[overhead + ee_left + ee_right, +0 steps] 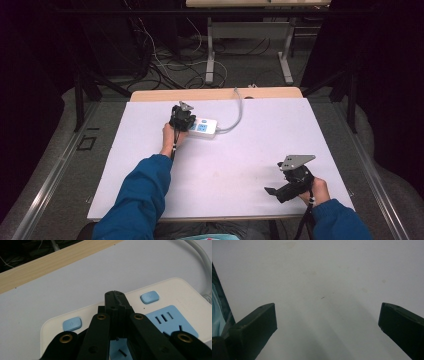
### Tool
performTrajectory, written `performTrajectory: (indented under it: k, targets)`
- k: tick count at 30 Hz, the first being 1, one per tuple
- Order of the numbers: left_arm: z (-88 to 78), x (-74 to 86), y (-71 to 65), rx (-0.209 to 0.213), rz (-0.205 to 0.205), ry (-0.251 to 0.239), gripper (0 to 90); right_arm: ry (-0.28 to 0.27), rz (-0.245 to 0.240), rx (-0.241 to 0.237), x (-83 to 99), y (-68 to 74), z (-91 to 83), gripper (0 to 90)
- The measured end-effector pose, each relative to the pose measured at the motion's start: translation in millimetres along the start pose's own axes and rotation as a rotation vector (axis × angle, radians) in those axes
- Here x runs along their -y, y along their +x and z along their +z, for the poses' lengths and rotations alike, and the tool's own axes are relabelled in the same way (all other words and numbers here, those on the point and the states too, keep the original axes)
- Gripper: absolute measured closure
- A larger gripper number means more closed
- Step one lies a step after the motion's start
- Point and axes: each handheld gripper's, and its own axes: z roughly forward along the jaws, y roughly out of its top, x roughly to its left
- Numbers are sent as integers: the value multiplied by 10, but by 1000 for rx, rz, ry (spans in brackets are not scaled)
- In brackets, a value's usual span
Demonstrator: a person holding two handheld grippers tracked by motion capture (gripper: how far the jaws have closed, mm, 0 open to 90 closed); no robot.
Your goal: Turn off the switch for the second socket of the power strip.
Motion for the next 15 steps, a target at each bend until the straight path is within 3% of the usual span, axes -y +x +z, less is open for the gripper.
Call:
performTrajectory:
  k: [15]
  targets:
    - [7, -11, -16, -13, 11, 1, 900, 19, 1, -1, -6, 5, -3, 20]
